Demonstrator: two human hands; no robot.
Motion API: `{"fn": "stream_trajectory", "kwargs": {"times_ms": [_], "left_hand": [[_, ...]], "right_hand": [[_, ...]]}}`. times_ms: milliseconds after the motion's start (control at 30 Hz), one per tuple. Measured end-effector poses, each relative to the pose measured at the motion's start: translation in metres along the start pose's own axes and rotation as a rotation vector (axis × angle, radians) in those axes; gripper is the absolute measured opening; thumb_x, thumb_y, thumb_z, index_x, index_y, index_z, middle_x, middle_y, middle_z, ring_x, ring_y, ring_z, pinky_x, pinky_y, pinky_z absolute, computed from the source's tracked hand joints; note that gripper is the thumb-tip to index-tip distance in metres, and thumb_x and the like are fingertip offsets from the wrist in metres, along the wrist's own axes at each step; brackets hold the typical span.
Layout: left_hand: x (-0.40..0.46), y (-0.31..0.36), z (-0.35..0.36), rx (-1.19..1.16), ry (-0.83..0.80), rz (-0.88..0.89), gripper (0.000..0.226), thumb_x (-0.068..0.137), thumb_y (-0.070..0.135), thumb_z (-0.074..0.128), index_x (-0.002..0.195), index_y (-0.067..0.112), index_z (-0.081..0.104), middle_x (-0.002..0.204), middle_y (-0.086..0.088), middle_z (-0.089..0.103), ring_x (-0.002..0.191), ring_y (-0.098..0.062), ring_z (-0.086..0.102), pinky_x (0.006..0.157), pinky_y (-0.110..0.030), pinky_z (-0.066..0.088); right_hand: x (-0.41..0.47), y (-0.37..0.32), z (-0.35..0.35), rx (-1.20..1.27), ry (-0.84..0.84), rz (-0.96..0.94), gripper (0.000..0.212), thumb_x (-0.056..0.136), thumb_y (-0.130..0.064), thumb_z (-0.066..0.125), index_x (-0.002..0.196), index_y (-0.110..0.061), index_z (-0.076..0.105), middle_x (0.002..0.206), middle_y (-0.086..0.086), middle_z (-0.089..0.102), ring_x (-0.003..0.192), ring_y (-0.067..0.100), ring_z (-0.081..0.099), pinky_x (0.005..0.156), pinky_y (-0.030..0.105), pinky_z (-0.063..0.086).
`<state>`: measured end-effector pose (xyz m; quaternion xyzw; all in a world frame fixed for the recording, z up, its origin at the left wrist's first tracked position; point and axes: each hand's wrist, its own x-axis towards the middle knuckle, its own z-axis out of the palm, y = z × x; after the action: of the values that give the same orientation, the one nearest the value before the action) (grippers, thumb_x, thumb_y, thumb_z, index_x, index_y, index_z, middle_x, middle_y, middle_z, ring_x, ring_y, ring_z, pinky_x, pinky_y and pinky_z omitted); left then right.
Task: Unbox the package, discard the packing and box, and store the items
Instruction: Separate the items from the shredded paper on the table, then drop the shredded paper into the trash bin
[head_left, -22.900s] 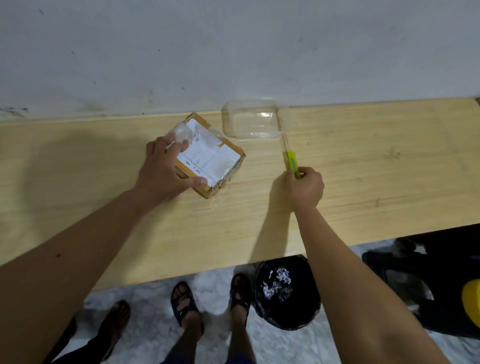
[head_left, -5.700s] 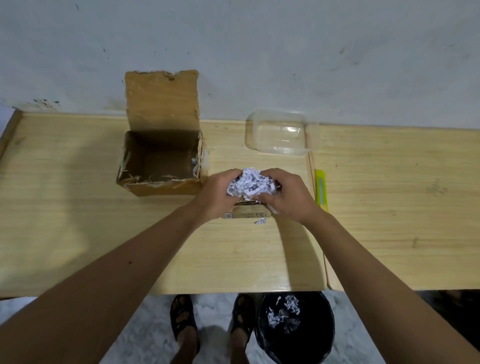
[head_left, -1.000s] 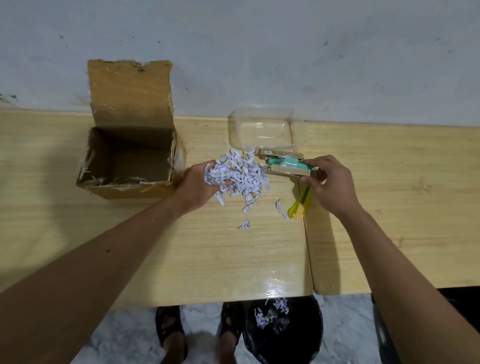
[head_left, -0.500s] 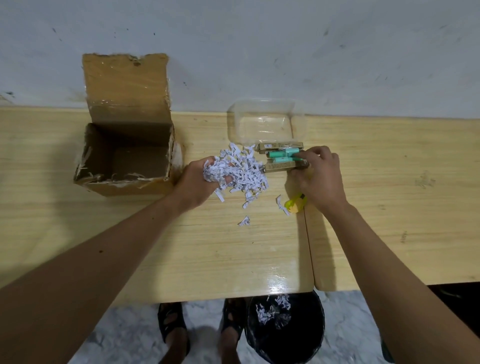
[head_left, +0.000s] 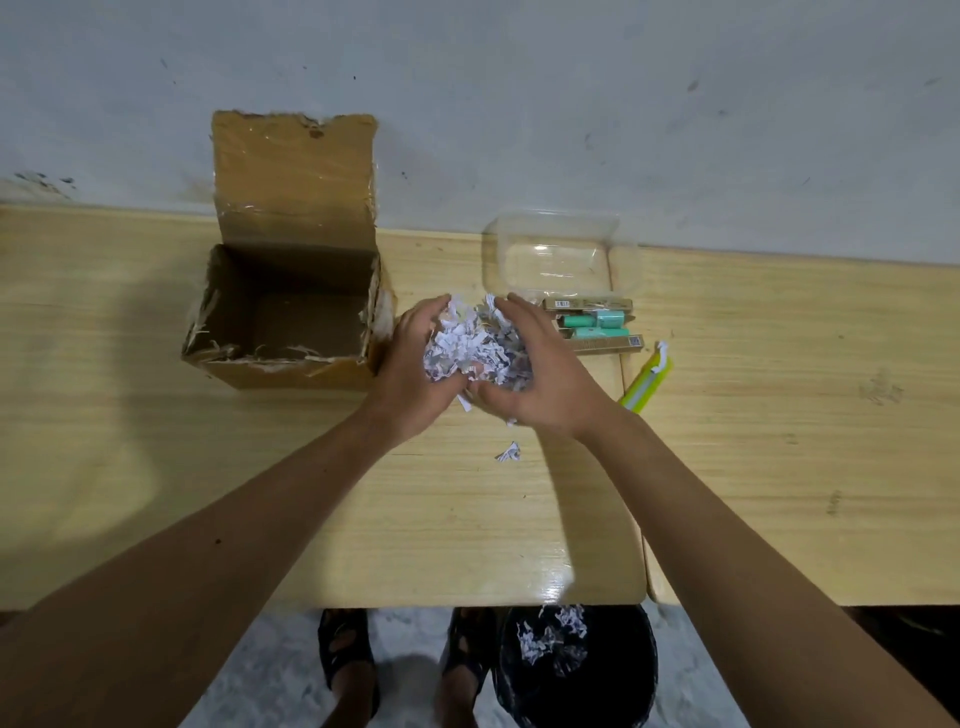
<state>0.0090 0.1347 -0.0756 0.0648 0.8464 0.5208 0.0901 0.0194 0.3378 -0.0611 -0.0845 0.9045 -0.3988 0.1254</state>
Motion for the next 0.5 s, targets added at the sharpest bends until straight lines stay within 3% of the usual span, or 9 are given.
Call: {"fn": "stream_trajectory", "kwargs": {"times_ms": [67, 133, 200, 300, 400, 500], "left_hand": [[0.000, 0.002, 0.000, -0.072, -0.038, -0.043, 0.096, 0.087, -0.003, 0.076, 0.163, 0.015, 0.019, 0.157, 0.004, 0.037, 0.130, 0.021, 0.040, 0.100, -0.001, 0.037], [0.001, -0.001, 0.000, -0.095, -0.060, -0.045, 0.103, 0.090, -0.006, 0.071, 0.166, 0.020, 0.007, 0.166, -0.001, 0.027, 0.137, 0.019, 0.030, 0.098, 0.003, 0.034], [-0.001, -0.006, -0.002, -0.088, -0.086, -0.017, 0.100, 0.090, -0.005, 0.070, 0.165, 0.025, 0.011, 0.167, 0.000, 0.026, 0.143, 0.015, 0.030, 0.109, -0.010, 0.038], [-0.005, -0.016, -0.003, 0.029, -0.096, 0.070, 0.080, 0.088, 0.006, 0.070, 0.159, 0.024, 0.036, 0.163, 0.002, 0.035, 0.151, -0.005, 0.032, 0.124, -0.039, 0.033], [-0.007, -0.021, -0.003, 0.075, -0.105, 0.131, 0.073, 0.086, 0.012, 0.065, 0.155, 0.017, 0.042, 0.161, -0.001, 0.039, 0.153, -0.012, 0.033, 0.126, -0.041, 0.029], [-0.007, -0.021, -0.002, 0.070, -0.116, 0.120, 0.074, 0.087, 0.009, 0.066, 0.156, 0.017, 0.039, 0.160, -0.002, 0.041, 0.152, -0.012, 0.035, 0.125, -0.041, 0.030]], "right_hand": [[0.007, 0.005, 0.006, 0.061, -0.005, 0.039, 0.112, 0.072, -0.064, 0.077, 0.162, -0.030, 0.019, 0.168, -0.001, 0.022, 0.155, 0.021, 0.028, 0.123, 0.048, 0.033], [0.009, 0.009, 0.011, 0.146, 0.017, 0.049, 0.111, 0.071, -0.055, 0.082, 0.161, -0.030, 0.022, 0.162, -0.002, 0.031, 0.148, 0.021, 0.041, 0.117, 0.049, 0.041], [0.008, 0.012, 0.015, 0.187, 0.048, 0.031, 0.106, 0.071, -0.046, 0.084, 0.160, -0.026, 0.030, 0.152, -0.001, 0.043, 0.138, 0.019, 0.052, 0.111, 0.047, 0.048], [0.002, 0.016, 0.018, 0.220, 0.088, 0.005, 0.092, 0.071, -0.032, 0.086, 0.152, -0.019, 0.045, 0.138, 0.002, 0.057, 0.123, 0.017, 0.063, 0.102, 0.045, 0.055], [-0.007, 0.019, 0.020, 0.235, 0.120, -0.064, 0.086, 0.072, -0.021, 0.087, 0.149, -0.016, 0.050, 0.143, 0.004, 0.057, 0.128, 0.017, 0.061, 0.103, 0.046, 0.054], [-0.011, 0.021, 0.019, 0.132, 0.154, -0.138, 0.086, 0.074, -0.022, 0.091, 0.149, -0.015, 0.050, 0.158, 0.003, 0.045, 0.150, 0.017, 0.041, 0.119, 0.040, 0.042]]}}
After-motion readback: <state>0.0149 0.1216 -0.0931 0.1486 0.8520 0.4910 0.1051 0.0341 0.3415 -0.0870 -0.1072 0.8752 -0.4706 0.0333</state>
